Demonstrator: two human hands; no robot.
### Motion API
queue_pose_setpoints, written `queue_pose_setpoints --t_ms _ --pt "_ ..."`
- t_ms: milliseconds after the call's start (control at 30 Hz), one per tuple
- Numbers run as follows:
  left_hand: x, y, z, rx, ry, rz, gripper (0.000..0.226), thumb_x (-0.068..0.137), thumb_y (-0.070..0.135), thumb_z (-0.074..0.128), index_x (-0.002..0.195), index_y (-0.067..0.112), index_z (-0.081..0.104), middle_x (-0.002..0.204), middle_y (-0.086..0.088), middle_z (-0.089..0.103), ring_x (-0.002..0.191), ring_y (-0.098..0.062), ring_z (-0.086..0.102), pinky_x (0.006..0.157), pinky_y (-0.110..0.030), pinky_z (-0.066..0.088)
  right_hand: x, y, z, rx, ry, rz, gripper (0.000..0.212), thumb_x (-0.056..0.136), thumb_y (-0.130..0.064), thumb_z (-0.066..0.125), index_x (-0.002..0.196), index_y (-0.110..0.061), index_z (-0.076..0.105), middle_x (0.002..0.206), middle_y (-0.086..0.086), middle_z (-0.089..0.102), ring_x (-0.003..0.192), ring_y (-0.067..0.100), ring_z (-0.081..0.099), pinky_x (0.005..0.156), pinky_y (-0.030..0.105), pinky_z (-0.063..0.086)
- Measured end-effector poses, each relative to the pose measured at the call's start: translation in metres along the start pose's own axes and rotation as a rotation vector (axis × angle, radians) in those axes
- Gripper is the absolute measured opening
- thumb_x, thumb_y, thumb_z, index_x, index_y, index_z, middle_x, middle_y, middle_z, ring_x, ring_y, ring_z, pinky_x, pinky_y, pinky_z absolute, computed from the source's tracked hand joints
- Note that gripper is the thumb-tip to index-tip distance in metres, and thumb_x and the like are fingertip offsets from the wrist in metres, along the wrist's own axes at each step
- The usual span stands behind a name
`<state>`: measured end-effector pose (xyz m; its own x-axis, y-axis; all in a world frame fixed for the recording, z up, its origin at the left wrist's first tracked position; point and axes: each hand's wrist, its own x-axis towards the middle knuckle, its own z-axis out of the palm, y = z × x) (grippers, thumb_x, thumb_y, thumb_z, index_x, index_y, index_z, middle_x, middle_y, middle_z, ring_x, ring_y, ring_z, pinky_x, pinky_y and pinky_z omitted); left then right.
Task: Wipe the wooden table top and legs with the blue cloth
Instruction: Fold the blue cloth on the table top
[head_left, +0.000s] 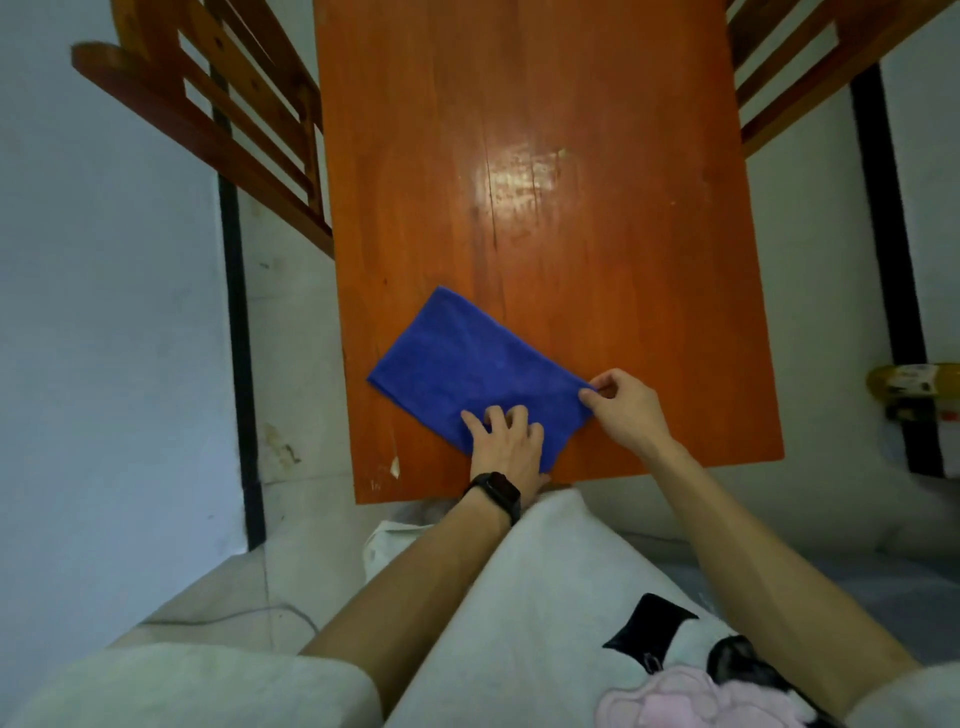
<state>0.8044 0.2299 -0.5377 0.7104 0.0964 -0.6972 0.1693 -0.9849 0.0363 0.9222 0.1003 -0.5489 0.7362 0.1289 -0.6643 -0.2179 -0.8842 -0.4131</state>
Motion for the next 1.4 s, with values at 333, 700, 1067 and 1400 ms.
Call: queue_pose_setpoints --t_ms 333,700,1067,1400 --pt "-0.056 -0.057 0.042 0.335 0.071 0.165 0.033 0.103 0.027 0.037 0.129 0.013 0.053 0.135 -0.015 0.036 0.125 -0.049 0.04 0.103 -0.078 0.015 -0.08 0.023 0.062 0.123 -0.007 0.096 0.016 0.088 -0.034 0.069 0.091 -0.024 0.057 0.092 -0.003 0.065 0.086 0.018 0.064 0.077 0.038 0.055" --pt "-0.155 -0.166 0.105 -0.005 0.22 0.103 0.031 0.099 0.023 0.042 0.13 0.019 0.042 0.132 -0.004 0.047 0.114 -0.026 0.05 0.091 -0.037 0.042 -0.211 0.023 0.184 0.588 -0.046 -0.008 0.024 0.092 -0.008 0.059 0.102 -0.029 0.068 0.104 0.004 0.069 0.073 0.019 0.069 0.063 0.028 0.053" --pt "-0.176 -0.199 0.12 -0.5 0.365 0.124 0.019 0.1 0.028 0.051 0.115 0.027 0.061 0.114 0.005 0.067 0.096 -0.019 0.063 0.077 -0.031 0.049 -0.242 0.023 0.185 0.437 0.065 -0.14 0.011 0.092 -0.027 0.065 0.093 -0.037 0.069 0.078 -0.01 0.07 0.071 0.008 0.066 0.064 0.02 0.048" --pt "-0.12 -0.205 0.073 -1.222 0.274 -0.102 0.014 0.092 0.024 0.064 0.091 0.037 0.06 0.099 0.008 0.065 0.094 -0.011 0.061 0.074 -0.027 0.053 -0.17 -0.024 0.141 0.426 0.123 -0.134 0.017 0.099 -0.034 0.054 0.092 -0.024 0.066 0.087 -0.003 0.07 0.081 0.012 0.065 0.067 0.026 0.05"
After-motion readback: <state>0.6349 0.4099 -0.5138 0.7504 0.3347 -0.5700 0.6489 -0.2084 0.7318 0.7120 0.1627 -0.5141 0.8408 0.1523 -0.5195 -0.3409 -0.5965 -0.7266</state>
